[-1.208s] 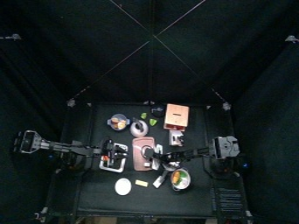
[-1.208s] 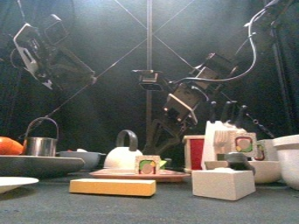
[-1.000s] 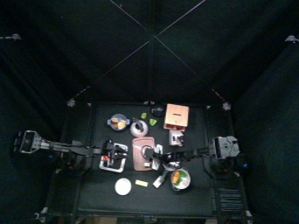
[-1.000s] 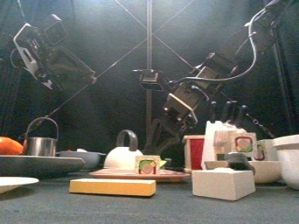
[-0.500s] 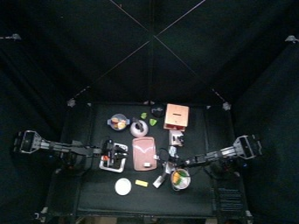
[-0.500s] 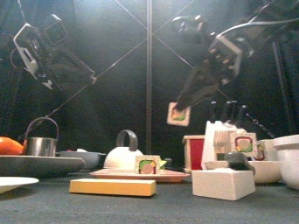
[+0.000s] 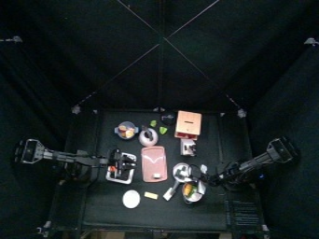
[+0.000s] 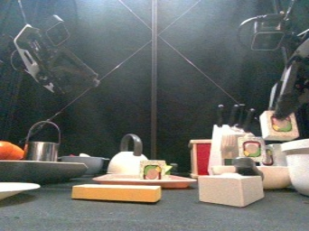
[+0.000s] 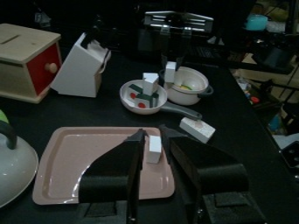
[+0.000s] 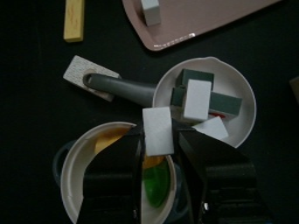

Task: Place white sushi piece in pot

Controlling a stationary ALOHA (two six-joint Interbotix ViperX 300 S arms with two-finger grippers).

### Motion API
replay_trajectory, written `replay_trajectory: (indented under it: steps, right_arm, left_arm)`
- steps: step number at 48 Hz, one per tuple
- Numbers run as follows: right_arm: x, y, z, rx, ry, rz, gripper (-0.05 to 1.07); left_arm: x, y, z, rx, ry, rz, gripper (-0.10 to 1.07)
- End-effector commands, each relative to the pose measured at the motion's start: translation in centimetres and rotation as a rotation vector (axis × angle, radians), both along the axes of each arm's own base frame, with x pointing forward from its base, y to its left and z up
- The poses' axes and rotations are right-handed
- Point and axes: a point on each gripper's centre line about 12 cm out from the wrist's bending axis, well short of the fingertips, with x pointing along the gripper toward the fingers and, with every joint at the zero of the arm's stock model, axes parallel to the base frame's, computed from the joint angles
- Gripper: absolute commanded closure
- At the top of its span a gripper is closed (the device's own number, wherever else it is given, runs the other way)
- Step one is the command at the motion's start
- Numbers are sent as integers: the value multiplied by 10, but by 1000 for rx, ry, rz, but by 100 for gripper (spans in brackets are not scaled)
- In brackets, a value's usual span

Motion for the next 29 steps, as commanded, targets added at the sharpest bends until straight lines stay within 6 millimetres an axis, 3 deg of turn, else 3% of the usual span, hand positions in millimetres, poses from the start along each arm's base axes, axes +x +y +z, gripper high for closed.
replay_trajectory:
  steps: [1,15,29]
  right_arm:
    - [-2,7,7,22,-27,30,56]
    - [-10,19,6,49,-6,49,49]
    - [-10,22,9,53,-17,60,25]
  left_arm:
    - [4,0,6,0,-21,-2,32]
    - [4,0,7,-2,-23,0,32]
    - [4,0,7,-8,-22,5,32]
